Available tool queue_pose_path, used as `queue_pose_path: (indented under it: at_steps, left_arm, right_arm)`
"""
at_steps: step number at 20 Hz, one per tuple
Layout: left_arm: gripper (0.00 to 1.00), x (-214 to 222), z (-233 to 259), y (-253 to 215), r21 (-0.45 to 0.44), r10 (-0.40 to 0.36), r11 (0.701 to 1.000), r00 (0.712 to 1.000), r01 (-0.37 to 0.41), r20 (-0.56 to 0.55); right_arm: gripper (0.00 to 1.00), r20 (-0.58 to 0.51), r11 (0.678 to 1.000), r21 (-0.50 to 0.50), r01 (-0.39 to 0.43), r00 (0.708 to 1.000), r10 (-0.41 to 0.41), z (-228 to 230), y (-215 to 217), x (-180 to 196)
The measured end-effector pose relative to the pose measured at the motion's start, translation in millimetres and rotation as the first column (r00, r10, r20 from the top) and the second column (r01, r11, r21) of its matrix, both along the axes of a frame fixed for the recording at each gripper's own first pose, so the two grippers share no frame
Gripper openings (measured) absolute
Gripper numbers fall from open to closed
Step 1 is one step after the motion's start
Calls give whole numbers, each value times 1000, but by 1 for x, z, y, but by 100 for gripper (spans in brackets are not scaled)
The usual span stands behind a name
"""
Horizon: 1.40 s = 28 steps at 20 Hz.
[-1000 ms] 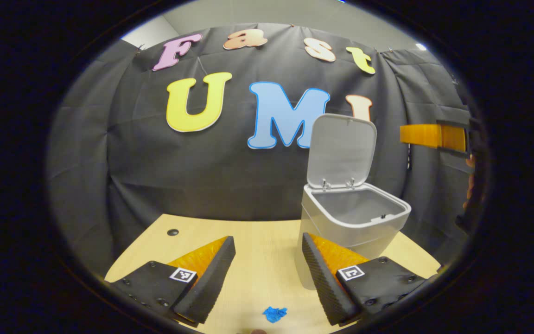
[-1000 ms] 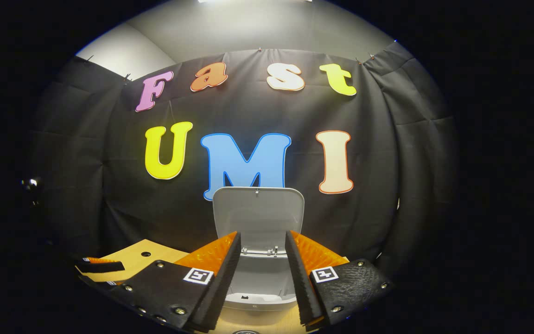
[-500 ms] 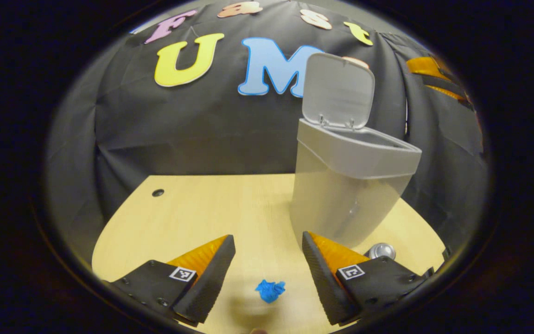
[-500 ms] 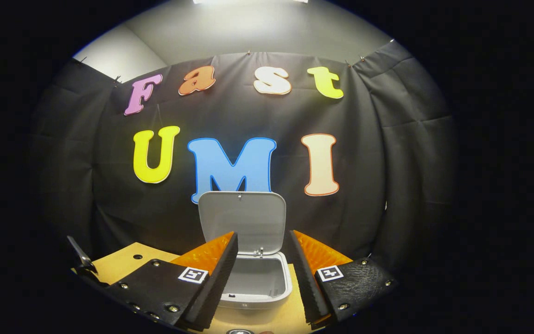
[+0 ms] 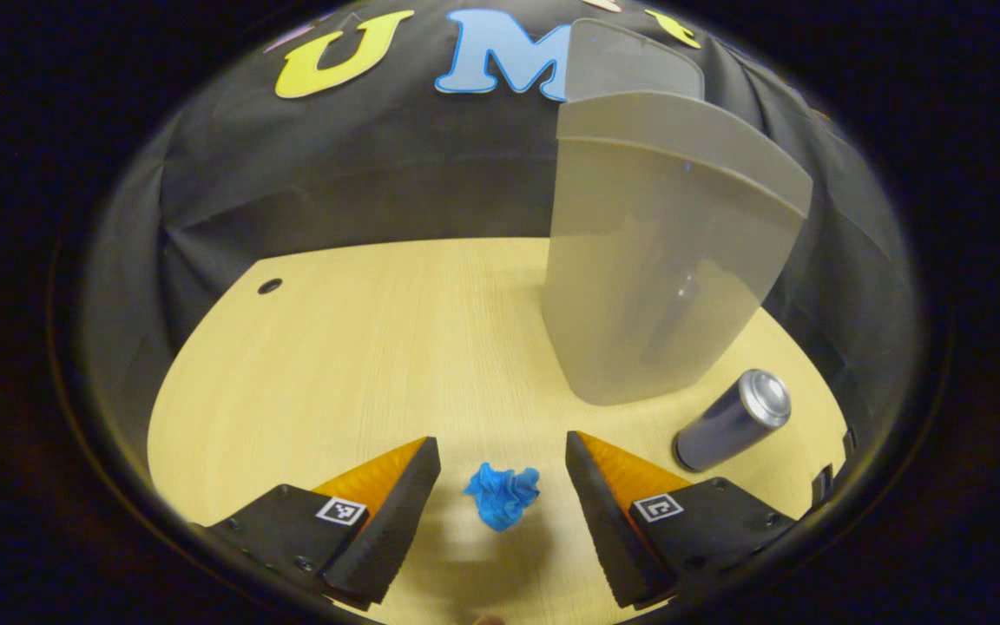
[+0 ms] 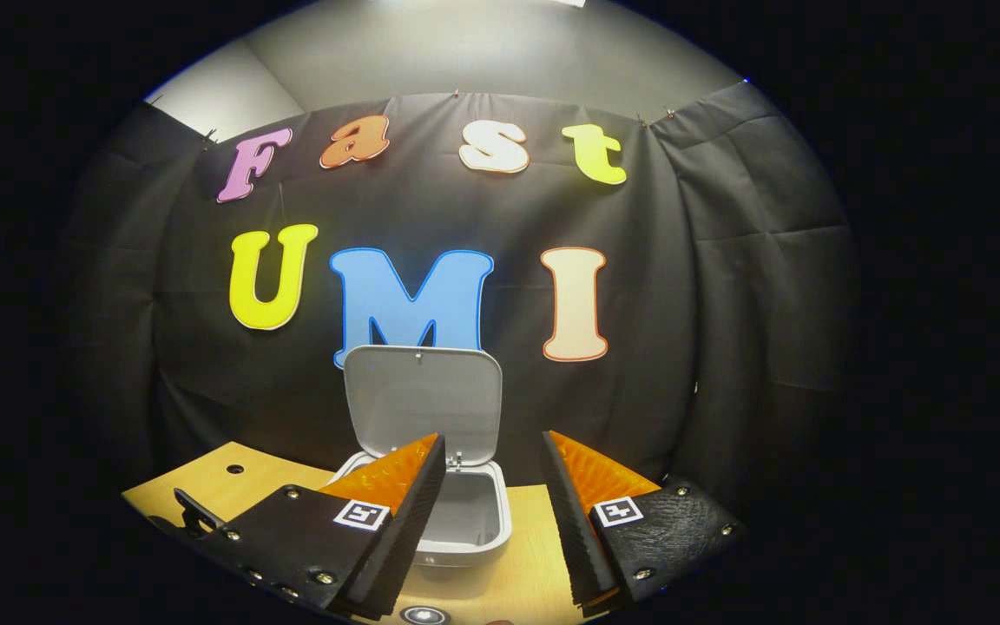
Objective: Press the lid of the desktop garbage bin to open it, pick up the crumpled paper on the desktop and throw it into the bin, then pick up the pop can on the desktop and drop it into the bin, and finally close the garbage bin lid.
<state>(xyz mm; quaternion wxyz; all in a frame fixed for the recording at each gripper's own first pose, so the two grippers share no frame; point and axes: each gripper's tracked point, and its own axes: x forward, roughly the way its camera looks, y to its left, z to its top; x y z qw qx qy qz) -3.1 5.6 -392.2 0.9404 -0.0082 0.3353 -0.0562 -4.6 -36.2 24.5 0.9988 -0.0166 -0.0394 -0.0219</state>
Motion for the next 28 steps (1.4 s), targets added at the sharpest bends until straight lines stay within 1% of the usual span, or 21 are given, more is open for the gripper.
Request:
queue_pose_path:
  at_steps: [6, 11, 13, 14, 15, 17, 18, 19, 20, 22, 25, 27, 28]
  left_arm:
    - [96, -2, -36, 5, 5, -11, 1000, 997, 12, -80]
    - [96, -2, -59, 2, 9, -9, 1000, 992, 10, -128]
    - [96, 0, -58, 4, 22, 0, 1000, 992, 3, -123]
    - [94, 2, -58, 6, 32, -1, 999, 992, 5, -123]
    - [93, 3, -61, 5, 50, -1, 999, 993, 8, -122]
    - [94, 6, -64, 4, 92, -9, 996, 992, 20, -124]
    - [96, 7, -65, 2, 96, -6, 995, 992, 18, -123]
    - [93, 6, -64, 1, 90, 0, 996, 993, 11, -120]
    - [93, 7, -64, 3, 94, 8, 996, 992, 3, -123]
    - [80, 8, -63, 5, 95, 11, 996, 993, 1, -120]
    - [54, 10, -61, 9, 96, 20, 995, 993, -9, -120]
    - [44, 11, -59, 10, 95, 23, 995, 993, -12, -119]
    - [43, 12, -57, 11, 98, 27, 995, 993, -16, -119]
  right_arm:
    - [71, -25, 999, -1, 52, 998, -52, -6, -19, -9]
    - [71, -32, 997, -3, 73, 997, -73, -7, -26, -11]
    - [71, -35, 997, -10, 76, 997, -76, -8, -27, -12]
    - [71, -36, 997, -10, 76, 996, -76, -8, -27, -12]
    - [71, -39, 997, -8, 73, 997, -73, -9, -26, -10]
    - [71, -45, 998, 0, 63, 997, -63, -11, -23, -9]
    - [71, -47, 998, 3, 60, 997, -60, -11, -22, -8]
    - [71, -48, 998, 5, 57, 997, -57, -12, -22, -7]
    - [71, -49, 998, 5, 56, 997, -55, -12, -21, -7]
    - [71, -53, 999, 5, 51, 997, -51, -14, -21, -7]
    - [71, -56, 999, 6, 50, 997, -50, -15, -22, -6]
    - [71, -56, 999, 5, 51, 997, -50, -15, -23, -6]
    - [71, -56, 999, 4, 53, 997, -52, -15, -25, -6]
